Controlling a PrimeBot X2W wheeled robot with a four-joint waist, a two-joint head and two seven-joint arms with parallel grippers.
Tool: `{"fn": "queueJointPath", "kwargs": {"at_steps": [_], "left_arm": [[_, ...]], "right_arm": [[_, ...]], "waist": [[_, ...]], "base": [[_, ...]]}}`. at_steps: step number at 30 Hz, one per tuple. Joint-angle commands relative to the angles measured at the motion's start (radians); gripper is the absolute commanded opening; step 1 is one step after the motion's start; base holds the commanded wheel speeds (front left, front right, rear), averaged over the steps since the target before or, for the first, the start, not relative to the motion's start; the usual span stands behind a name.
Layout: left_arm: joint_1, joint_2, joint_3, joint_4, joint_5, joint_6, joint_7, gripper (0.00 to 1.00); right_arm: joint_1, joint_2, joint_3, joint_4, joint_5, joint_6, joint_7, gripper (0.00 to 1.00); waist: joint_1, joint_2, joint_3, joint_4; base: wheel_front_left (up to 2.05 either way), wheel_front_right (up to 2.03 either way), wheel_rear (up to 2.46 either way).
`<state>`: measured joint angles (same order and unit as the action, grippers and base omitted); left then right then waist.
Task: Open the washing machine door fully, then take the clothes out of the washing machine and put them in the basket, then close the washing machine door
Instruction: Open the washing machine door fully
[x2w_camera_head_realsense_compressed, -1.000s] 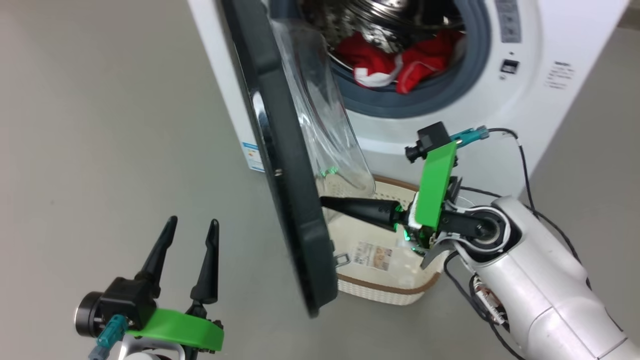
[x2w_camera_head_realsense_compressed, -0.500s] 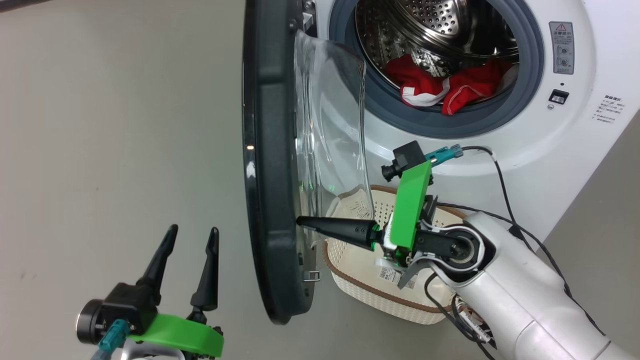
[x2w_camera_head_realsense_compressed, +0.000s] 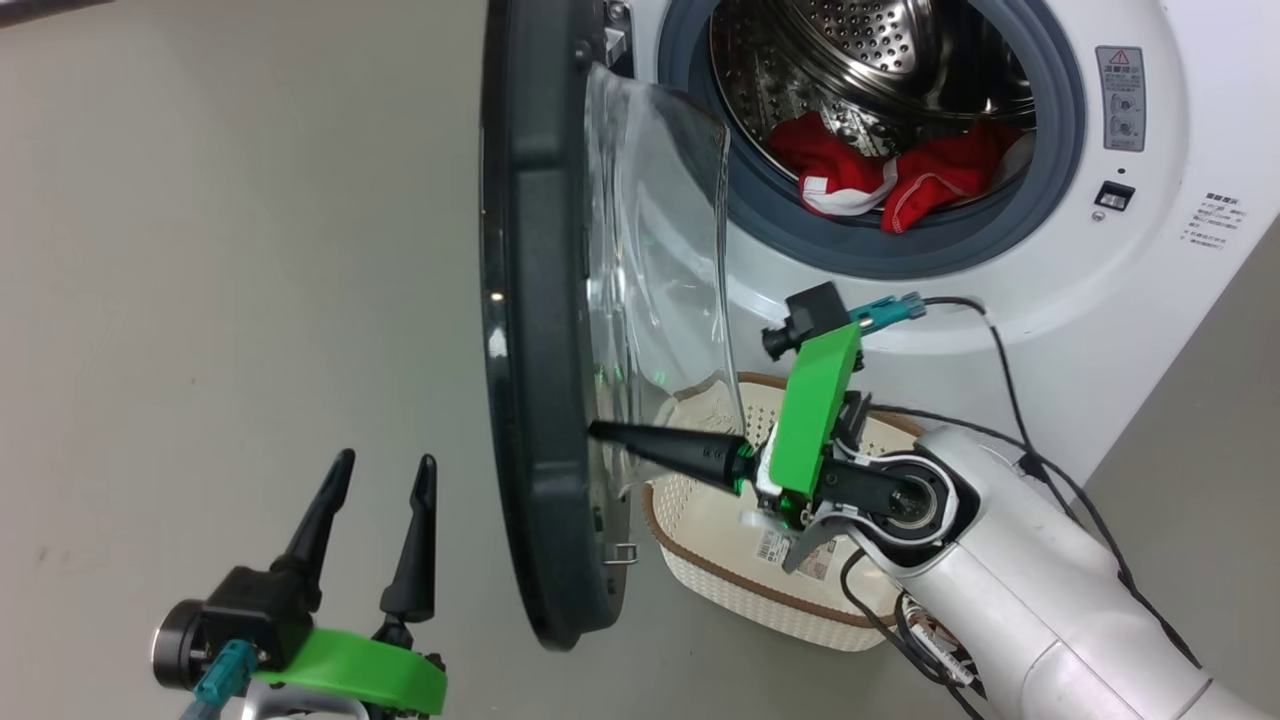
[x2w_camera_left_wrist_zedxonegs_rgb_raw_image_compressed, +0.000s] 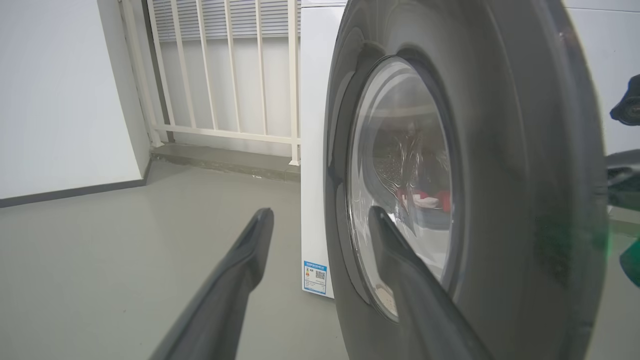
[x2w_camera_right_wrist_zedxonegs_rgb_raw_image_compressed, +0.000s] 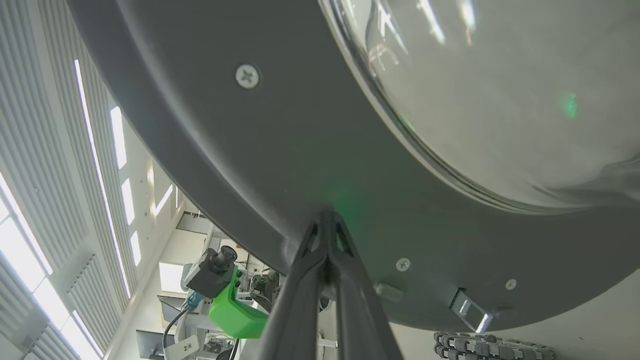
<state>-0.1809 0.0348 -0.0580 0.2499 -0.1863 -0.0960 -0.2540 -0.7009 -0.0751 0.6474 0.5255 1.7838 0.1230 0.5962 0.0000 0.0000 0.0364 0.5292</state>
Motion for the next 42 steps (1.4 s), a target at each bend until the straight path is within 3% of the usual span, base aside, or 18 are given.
{"fn": "queueJointPath", "kwargs": {"at_steps": [1,2,3,10,16,20,24,26,29,34,38,42], "left_arm": [[-0.008,0.015,0.030,-0.022,-0.002,0.008,-0.008,1.00],[-0.009,0.015,0.029,-0.020,-0.002,0.009,-0.008,1.00],[-0.010,0.015,0.027,-0.018,-0.003,0.009,-0.008,1.00],[-0.011,0.015,0.025,-0.005,-0.004,0.010,-0.008,1.00],[-0.007,0.015,0.040,-0.010,-0.024,0.012,-0.008,1.00],[0.012,0.015,0.056,-0.018,-0.019,0.009,-0.008,1.00],[0.029,0.015,0.069,-0.025,-0.014,0.006,-0.008,1.00],[0.035,0.015,0.074,-0.031,-0.016,0.010,-0.008,1.00],[0.045,0.015,0.085,-0.045,-0.033,0.016,-0.008,1.00],[0.053,0.015,0.085,-0.053,-0.039,0.020,-0.008,1.00],[0.055,0.015,0.080,-0.062,-0.033,0.024,-0.008,1.00],[0.061,0.015,0.081,-0.073,-0.023,0.026,-0.008,1.00]], "right_arm": [[-0.009,0.025,-0.016,-0.017,-0.029,0.008,-0.026,0.49],[-0.004,0.023,-0.026,-0.016,-0.051,0.008,-0.045,0.86],[0.004,0.019,-0.035,-0.017,-0.071,0.008,-0.065,1.00],[0.062,-0.049,-0.034,-0.090,-0.252,0.008,-0.230,1.00],[0.085,-0.154,0.094,-0.135,-0.536,0.008,-0.513,1.00],[0.076,-0.170,0.216,-0.053,-0.722,0.008,-0.711,1.00],[0.065,-0.138,0.245,0.084,-0.859,0.008,-0.838,1.00],[0.066,-0.113,0.213,0.136,-0.923,0.008,-0.854,1.00],[0.122,-0.068,-0.032,0.104,-1.135,0.008,-0.857,1.00],[0.293,-0.001,-0.315,-0.048,-1.390,0.008,-0.858,1.00],[0.397,0.020,-0.447,-0.174,-1.515,0.008,-0.858,1.00],[0.471,0.024,-0.517,-0.261,-1.548,0.008,-0.858,1.00]], "waist": [[0.0000,0.0000,-0.005,-0.003],[0.0000,0.0000,-0.006,-0.005],[0.0000,0.0000,-0.009,-0.007],[0.0000,0.0000,-0.017,-0.017],[0.0000,0.0000,-0.013,-0.038],[0.0000,0.0000,-0.017,-0.065],[0.0000,0.0000,-0.021,-0.076],[0.0000,0.0000,-0.023,-0.080],[0.0000,0.0000,-0.024,-0.082],[0.0000,0.0000,-0.026,-0.078],[0.0000,0.0000,-0.024,-0.073],[0.0000,0.0000,-0.024,-0.069]], "base": [[0.00,0.00,0.00],[0.00,0.00,0.00],[0.00,0.00,0.00],[0.00,0.00,0.00],[0.00,0.00,0.00],[0.00,0.00,0.00],[0.00,0.00,0.00],[0.00,0.00,0.00],[0.00,0.00,0.00],[0.00,0.00,0.00],[0.00,0.00,0.00],[0.00,0.00,0.00]]}}
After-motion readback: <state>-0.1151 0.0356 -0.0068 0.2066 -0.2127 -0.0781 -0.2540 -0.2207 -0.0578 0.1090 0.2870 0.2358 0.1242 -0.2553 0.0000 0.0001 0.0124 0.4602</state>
